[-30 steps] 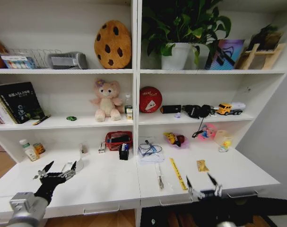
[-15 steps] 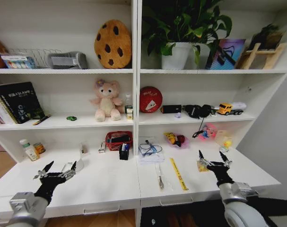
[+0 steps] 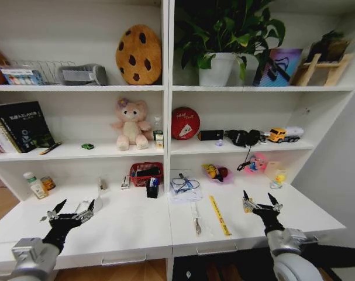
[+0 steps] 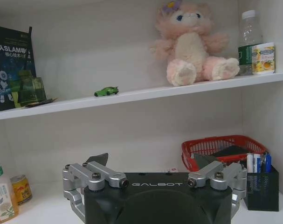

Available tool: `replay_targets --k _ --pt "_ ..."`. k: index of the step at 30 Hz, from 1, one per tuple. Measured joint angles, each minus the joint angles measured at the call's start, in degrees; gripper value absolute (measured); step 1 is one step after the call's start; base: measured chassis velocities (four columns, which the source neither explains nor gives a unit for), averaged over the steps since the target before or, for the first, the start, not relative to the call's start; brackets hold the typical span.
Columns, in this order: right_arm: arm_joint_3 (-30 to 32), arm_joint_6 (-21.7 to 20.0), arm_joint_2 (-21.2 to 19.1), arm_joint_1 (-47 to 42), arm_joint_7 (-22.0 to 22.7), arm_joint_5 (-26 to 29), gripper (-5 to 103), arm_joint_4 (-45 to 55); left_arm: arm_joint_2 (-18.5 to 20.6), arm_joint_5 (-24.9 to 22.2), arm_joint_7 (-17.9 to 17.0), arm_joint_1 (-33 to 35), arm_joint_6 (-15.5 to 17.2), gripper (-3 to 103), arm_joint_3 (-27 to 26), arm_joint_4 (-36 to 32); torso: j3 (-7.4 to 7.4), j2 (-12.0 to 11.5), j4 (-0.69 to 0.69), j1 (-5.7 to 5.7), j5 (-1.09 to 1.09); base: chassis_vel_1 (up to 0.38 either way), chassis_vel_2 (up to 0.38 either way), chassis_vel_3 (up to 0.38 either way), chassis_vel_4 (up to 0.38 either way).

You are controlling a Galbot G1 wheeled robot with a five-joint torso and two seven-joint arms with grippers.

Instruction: Organize the objects on the table.

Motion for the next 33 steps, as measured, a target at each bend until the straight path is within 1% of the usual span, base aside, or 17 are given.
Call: replay_targets --k 4,8,10,12,13,15,16,18,19,20,21,22,23,24,28,33 --pt "-1.54 0.48 0.16 -0.04 -0.27 -0.69 100 0.14 0.00 0.00 0.01 0.00 0.00 100 0.01 0.00 0.00 0.00 -0.03 0.00 0.02 -0.188 -0.176 0.170 0.173" --pt "-2.62 0.64 0.21 -0.04 -0.49 -1.25 100 0.26 0.00 0.00 0.03 0.00 0.00 100 0.01 -0.01 0.00 0.00 -0.02 0.00 0.07 -0.173 -0.158 0.137 0.157" --pt "-3.68 -1.27 0.08 0.65 -0.35 -0.47 100 0.02 -0.01 0.00 0.03 0.00 0.00 100 0.01 0.00 0.00 0.00 -0.03 0.00 0.01 -0.031 -0.061 0.083 0.056" --pt "-4.58 -4.12 -0.81 2.96 0.10 1.00 100 -1.50 0.00 0.00 0.03 0.00 0.00 100 0.01 -0.01 0.00 0.00 -0.05 0.00 0.02 -0.015 -0.021 0.033 -0.008" --pt "-4.58 -4.12 -0.81 2.96 0.10 1.00 100 -1.50 0.00 0.00 0.03 0.00 0.00 100 0.01 -0.01 0.00 0.00 -0.05 0.00 0.02 0.000 0.000 0.000 0.000" --pt "-6.31 -7.50 -2.84 7.48 0.82 2.93 100 -4.04 0.00 0.00 0.01 0.00 0.00 100 0.01 0.00 0.00 0.00 -0.02 0.00 -0.02 0.038 0.061 -0.049 -0.059" --pt "-6.31 -7.50 -2.84 7.48 0.82 2.93 100 -4.04 0.00 0.00 0.01 0.00 0.00 100 0.01 0.00 0.00 0.00 -0.02 0.00 -0.02 0.046 0.061 -0.049 -0.059" --pt "-8.18 -10.93 -4.47 12.42 2.66 6.81 100 -6.65 0.00 0.00 0.01 0.00 0.00 100 0.00 0.00 0.00 -0.01 0.00 0.00 -0.01 0.050 0.057 -0.031 -0.047" --pt "-8.18 -10.93 -4.47 12.42 2.66 6.81 100 -6.65 0.00 0.00 0.01 0.00 0.00 100 0.00 0.00 0.00 -0.01 0.00 0.00 -0.01 0.053 0.055 -0.010 -0.034" --pt "-9.63 -13.58 -5.61 16.38 4.95 10.84 100 -9.16 0.00 0.00 0.01 0.00 0.00 100 0.00 0.00 0.00 -0.01 0.01 0.00 0.00 0.032 0.055 0.003 -0.022" --pt "-10.40 -15.16 -6.27 18.58 6.13 13.50 100 -10.96 0.00 0.00 0.00 0.00 0.00 100 0.00 0.00 0.00 -0.01 0.01 0.01 -0.01 0.000 0.000 0.000 0.000" --pt "-10.40 -15.16 -6.27 18.58 6.13 13.50 100 -10.96 0.00 0.00 0.00 0.00 0.00 100 0.00 0.00 0.00 -0.01 0.01 0.01 -0.01 0.000 0.000 0.000 0.000" --pt "-10.75 -15.95 -6.60 19.52 6.66 14.94 100 -12.09 0.00 0.00 0.01 0.00 0.00 100 0.00 0.00 0.01 0.00 0.01 0.01 0.02 0.000 0.000 0.000 0.000" --pt "-11.49 -17.06 -7.07 20.89 6.92 17.01 100 -14.23 0.00 0.00 0.01 -0.01 0.00 100 0.00 0.00 0.01 -0.01 -0.03 0.01 0.03 0.000 0.000 0.000 0.000" --pt "-12.20 -17.46 -7.19 21.73 6.44 17.49 100 -15.70 0.00 0.00 0.01 0.00 0.00 100 0.01 0.00 0.01 -0.01 -0.04 0.01 0.02 0.000 0.000 0.000 0.000" --pt "-14.51 -17.59 -6.84 23.73 4.98 17.52 100 -18.66 0.00 0.00 0.01 0.00 0.00 100 0.00 0.00 0.01 0.00 -0.02 0.00 0.01 0.000 0.000 0.000 0.000"
